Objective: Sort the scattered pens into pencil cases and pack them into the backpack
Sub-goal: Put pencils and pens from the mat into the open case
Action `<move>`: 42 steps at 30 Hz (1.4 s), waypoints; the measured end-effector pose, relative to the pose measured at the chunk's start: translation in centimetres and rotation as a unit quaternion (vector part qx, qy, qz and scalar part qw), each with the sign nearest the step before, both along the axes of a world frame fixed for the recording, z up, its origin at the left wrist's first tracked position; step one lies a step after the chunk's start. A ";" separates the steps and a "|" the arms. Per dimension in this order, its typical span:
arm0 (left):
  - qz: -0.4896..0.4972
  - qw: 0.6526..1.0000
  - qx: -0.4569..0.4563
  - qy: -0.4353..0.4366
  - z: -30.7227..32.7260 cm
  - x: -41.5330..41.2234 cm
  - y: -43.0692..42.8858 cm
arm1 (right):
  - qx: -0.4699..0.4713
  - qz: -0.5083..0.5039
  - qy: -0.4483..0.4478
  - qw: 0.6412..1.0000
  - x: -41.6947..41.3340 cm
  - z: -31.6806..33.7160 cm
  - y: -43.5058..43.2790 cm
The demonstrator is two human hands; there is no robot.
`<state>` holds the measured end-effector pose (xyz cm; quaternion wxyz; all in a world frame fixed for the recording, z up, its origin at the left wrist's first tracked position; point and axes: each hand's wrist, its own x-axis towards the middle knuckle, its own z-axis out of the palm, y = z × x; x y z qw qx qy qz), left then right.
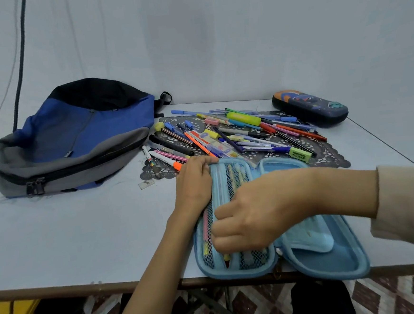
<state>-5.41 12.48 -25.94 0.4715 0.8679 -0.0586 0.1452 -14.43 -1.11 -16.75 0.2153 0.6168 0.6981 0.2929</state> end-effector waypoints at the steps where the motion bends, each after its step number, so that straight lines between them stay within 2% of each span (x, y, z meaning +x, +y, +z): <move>1: 0.000 1.000 0.004 0.002 0.1 0.0 0.0 | 0.006 0.040 0.084 0.996 0.1 -0.8 -0.1; 2: 0.000 1.000 0.006 0.005 0.1 0.1 0.1 | -0.024 0.025 0.144 0.989 -0.5 -1.2 0.1; 4: -0.005 1.000 -0.004 0.010 0.0 0.1 0.2 | 0.012 -0.004 0.222 0.975 -1.6 -2.2 0.5; 5: -0.013 1.000 -0.013 0.013 0.0 0.1 0.2 | 0.046 -0.057 0.275 0.959 -1.5 -2.5 0.5; 6: -0.023 0.999 -0.023 0.017 -0.1 0.2 0.3 | 0.104 -0.125 0.338 0.927 -1.2 -2.1 0.3; 7: -0.033 0.999 -0.028 0.020 -0.1 0.2 0.3 | 0.188 -0.183 0.404 0.876 -0.8 -1.5 0.1; 9: -0.038 0.999 -0.014 0.017 -0.2 0.3 0.4 | 0.346 -0.280 0.548 0.708 0.0 -0.1 -0.6; 10: -0.035 0.999 -0.013 0.011 -0.2 0.3 0.4 | 0.381 -0.315 0.605 0.624 0.3 0.3 -1.1; 11: -0.032 0.999 -0.021 0.007 -0.2 0.4 0.4 | 0.383 -0.351 0.629 0.579 0.2 0.4 -1.4; 12: -0.031 0.999 -0.030 0.008 -0.2 0.4 0.4 | 0.371 -0.375 0.636 0.563 -0.1 0.2 -1.7; 16: -0.030 0.998 -0.054 0.010 -0.4 0.4 0.5 | 0.321 -0.459 0.576 0.596 -2.9 -1.1 -0.4; 20: -0.032 0.997 -0.073 0.015 -0.2 0.1 0.6 | 0.305 -0.530 0.458 0.645 -5.0 -1.8 2.0; 22: -0.035 0.996 -0.075 0.017 -0.1 -0.3 0.6 | 0.306 -0.553 0.409 0.658 -5.4 -1.7 2.9; 26: -0.032 0.997 -0.074 0.009 -0.1 -0.6 0.6 | 0.305 -0.582 0.363 0.661 -6.1 -1.0 4.0; 35: -0.019 0.997 -0.079 0.002 -0.5 -0.3 0.7 | 0.320 -0.599 0.343 0.649 -6.7 -1.3 4.8; 42: 0.005 0.997 -0.075 -0.014 -0.5 -0.1 0.6 | 0.341 -0.606 0.295 0.655 -7.3 -2.2 5.3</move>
